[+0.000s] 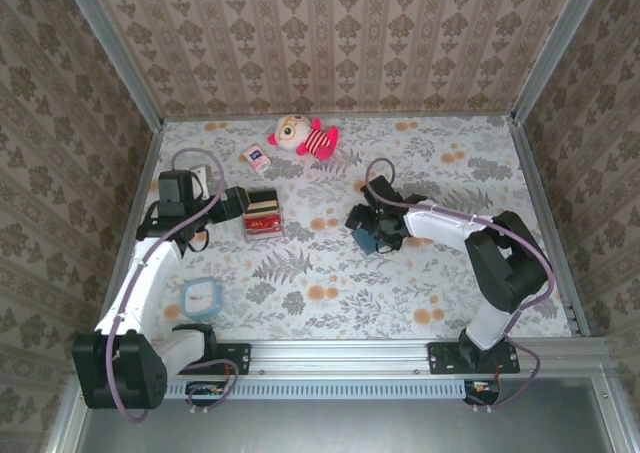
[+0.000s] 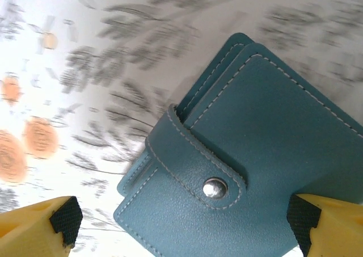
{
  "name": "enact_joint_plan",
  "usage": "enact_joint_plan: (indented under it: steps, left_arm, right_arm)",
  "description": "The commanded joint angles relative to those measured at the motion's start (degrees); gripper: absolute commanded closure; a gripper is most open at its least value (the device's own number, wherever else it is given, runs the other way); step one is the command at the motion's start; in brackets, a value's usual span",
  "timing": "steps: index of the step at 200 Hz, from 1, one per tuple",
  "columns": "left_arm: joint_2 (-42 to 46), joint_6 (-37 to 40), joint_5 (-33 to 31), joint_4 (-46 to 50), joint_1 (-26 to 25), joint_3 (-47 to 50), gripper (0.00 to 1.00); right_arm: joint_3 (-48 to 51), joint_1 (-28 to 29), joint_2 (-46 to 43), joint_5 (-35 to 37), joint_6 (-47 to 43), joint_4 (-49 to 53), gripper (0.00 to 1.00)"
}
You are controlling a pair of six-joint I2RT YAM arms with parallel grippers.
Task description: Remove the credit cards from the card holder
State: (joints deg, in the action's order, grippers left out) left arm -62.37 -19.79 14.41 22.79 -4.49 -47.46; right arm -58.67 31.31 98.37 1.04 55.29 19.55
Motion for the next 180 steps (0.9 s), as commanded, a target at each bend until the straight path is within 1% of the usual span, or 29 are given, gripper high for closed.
enact_joint_plan:
  steps: [1, 32, 50, 66, 80, 97, 101, 137, 180]
  left_arm:
    - [-0.30, -0.49, 1.49, 0.70, -0.55, -1.46, 0.00]
    - [-0.36, -0.61, 0.79, 0.93, -0.67, -2.32, 0.00]
    - [-1.36, -0.98, 1.53, 1.27, -0.78, -3.29, 0.00]
    - [-2.04, -1.19, 1.76, 2.23, -1.20, -4.15, 0.00]
    - [-2.19, -1.22, 1.45, 2.63, -1.79, -4.39, 0.00]
    - [-2.25, -1.56, 1.32, 2.76, -2.56, -4.37, 0.00]
    - [-2.31, -1.63, 1.32, 2.81, -2.77, -4.47, 0.00]
    - [-3.11, -2.73, 1.12, 2.91, -4.73, -5.24, 0.00]
    - [-4.73, -5.47, 1.09, 1.70, -8.40, -5.50, 0.00]
  right_arm:
    - [-1.30, 0.17, 0.14, 0.87, -1.54, 1.72, 0.03]
    - [-2.69, -1.08, -3.94, 7.59, -7.18, 5.10, 0.03]
    - [-5.95, -2.75, -2.15, 8.64, -11.34, 8.95, 0.05]
    - [-8.49, -3.36, -0.15, 13.39, -13.86, 10.92, 0.09]
    - [-9.79, -3.99, 1.29, 16.40, -15.67, 10.92, 0.11]
    - [-12.47, -5.22, 4.03, 16.51, -17.53, 10.90, 0.11]
    - [-13.23, -5.58, 4.86, 16.36, -17.92, 12.45, 0.11]
    - [-20.10, -6.91, 12.18, 15.31, -21.68, 16.09, 0.11]
    - [-21.18, -8.20, 15.37, 14.08, -22.93, 19.43, 0.11]
